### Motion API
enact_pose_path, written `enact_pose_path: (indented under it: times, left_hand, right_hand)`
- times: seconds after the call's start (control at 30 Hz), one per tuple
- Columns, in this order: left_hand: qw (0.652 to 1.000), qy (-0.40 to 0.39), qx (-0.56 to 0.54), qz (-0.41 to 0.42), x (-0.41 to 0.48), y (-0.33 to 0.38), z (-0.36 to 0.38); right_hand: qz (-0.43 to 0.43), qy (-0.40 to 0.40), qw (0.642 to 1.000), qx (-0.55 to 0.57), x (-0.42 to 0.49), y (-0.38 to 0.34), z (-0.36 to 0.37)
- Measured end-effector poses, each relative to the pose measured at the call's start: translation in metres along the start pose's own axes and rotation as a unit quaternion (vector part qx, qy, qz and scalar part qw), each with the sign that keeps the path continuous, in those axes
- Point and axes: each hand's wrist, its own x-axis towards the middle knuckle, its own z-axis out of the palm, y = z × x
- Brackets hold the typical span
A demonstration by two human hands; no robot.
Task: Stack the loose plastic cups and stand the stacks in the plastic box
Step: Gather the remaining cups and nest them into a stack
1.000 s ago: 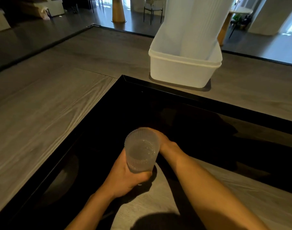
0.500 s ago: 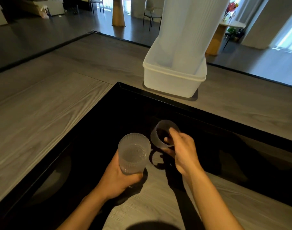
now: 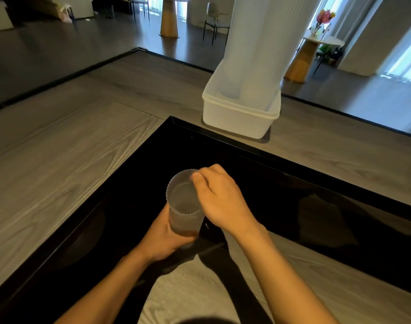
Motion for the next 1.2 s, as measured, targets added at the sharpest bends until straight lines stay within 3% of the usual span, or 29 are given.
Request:
enact_pose_path:
  times: [0.07, 0.13, 0.23, 0.3, 0.37, 0.43, 0.5, 0.6, 0.7, 0.8, 0.97, 1.07, 1.2]
  left_hand:
    - [1.000, -0.004, 0.000, 0.004, -0.001, 0.000, 0.000]
    - [1.000, -0.013, 0.000, 0.012, -0.001, 0.002, -0.001]
    - [1.000, -0.016, 0.003, 0.020, -0.003, 0.002, 0.000]
    - [1.000, -0.015, 0.008, 0.017, -0.004, 0.002, 0.001]
    - [1.000, -0.011, 0.014, 0.007, -0.004, -0.001, 0.001]
    - [1.000, 0.000, 0.012, -0.001, -0.004, -0.005, 0.002]
    - [1.000, 0.006, 0.010, -0.003, -0.004, -0.007, 0.003]
    - [1.000, 0.001, 0.009, -0.001, -0.002, -0.009, 0.003]
    - [1.000, -0.002, 0.016, 0.006, -0.001, -0.010, 0.003]
    - [1.000, -0.002, 0.012, 0.003, -0.003, -0.009, 0.003]
    - [1.000, -0.004, 0.017, 0.005, -0.003, -0.006, 0.004]
    - [1.000, 0.006, 0.016, -0.003, -0.004, -0.004, 0.006]
    - [0.999, 0.014, 0.028, -0.008, -0.005, -0.002, 0.007]
  right_hand:
    - [0.011, -0.027, 0.998, -0.048, 0.004, 0.002, 0.001]
    - [0.036, -0.115, 0.990, -0.078, 0.005, 0.006, 0.001]
    - [0.069, -0.173, 0.983, -0.002, -0.001, 0.016, -0.001]
    - [0.098, -0.129, 0.972, 0.167, -0.004, 0.024, 0.001]
    - [0.202, 0.005, 0.925, 0.323, -0.005, 0.043, 0.013]
    - [0.294, 0.109, 0.907, 0.282, -0.002, 0.073, 0.035]
    - [0.325, 0.081, 0.921, 0.198, -0.002, 0.101, 0.062]
    - [0.298, 0.003, 0.932, 0.204, -0.002, 0.122, 0.094]
    - [0.287, -0.017, 0.897, 0.335, 0.002, 0.107, 0.098]
    - [0.298, -0.008, 0.874, 0.384, 0.004, 0.100, 0.100]
    - [0.260, 0.078, 0.902, 0.336, -0.004, 0.089, 0.081]
    - [0.187, 0.131, 0.927, 0.297, -0.010, 0.071, 0.051]
    - [0.101, 0.135, 0.957, 0.235, -0.022, 0.042, 0.007]
